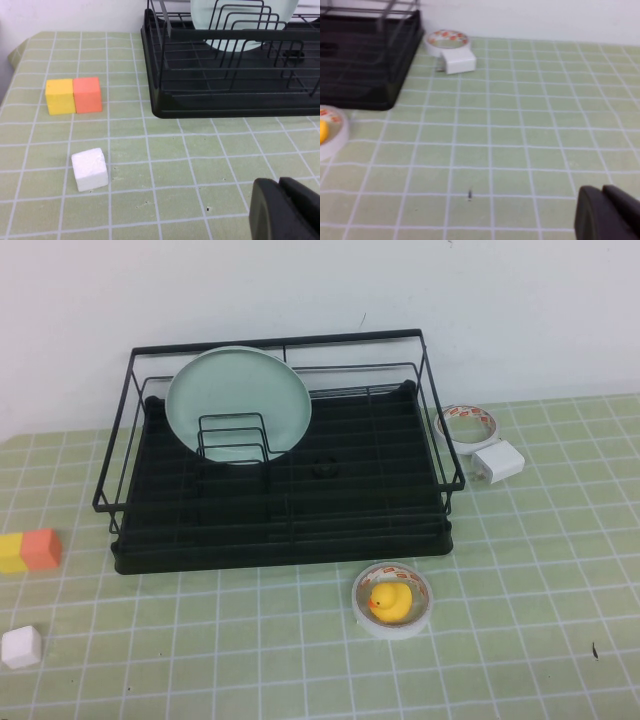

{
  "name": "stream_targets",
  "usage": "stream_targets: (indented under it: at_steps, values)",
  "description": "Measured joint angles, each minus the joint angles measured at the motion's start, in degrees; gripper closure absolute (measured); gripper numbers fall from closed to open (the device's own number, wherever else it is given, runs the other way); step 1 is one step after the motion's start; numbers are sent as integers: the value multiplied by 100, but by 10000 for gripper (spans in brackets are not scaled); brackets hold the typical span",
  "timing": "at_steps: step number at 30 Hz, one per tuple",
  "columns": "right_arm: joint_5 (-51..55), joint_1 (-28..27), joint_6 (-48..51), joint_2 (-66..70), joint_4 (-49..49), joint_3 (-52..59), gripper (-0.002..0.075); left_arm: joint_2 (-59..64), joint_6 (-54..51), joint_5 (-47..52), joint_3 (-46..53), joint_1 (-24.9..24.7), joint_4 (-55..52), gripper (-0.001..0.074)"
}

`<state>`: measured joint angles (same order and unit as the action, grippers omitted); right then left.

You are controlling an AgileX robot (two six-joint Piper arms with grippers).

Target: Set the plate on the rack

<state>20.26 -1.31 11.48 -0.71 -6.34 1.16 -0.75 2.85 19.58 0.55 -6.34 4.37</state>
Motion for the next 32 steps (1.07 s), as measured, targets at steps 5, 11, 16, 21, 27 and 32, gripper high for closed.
stream_targets:
  at_steps: [5,11,16,21,27,32]
  values:
    - [0,0,-1148,0,1045,-1,728,0,0,0,0,0,0,736]
    - [13,0,-1579,0,1373,-11,728,0,0,0,0,0,0,736]
    - [26,0,-1603,0,1397,-11,728,0,0,0,0,0,0,736]
    - [30,0,-1603,0,1397,-11,728,0,0,0,0,0,0,736]
    - [30,0,-1603,0,1398,-11,728,0,-11,0,0,0,0,736]
    - [30,0,-1603,0,1398,-11,728,0,-11,0,0,0,0,736]
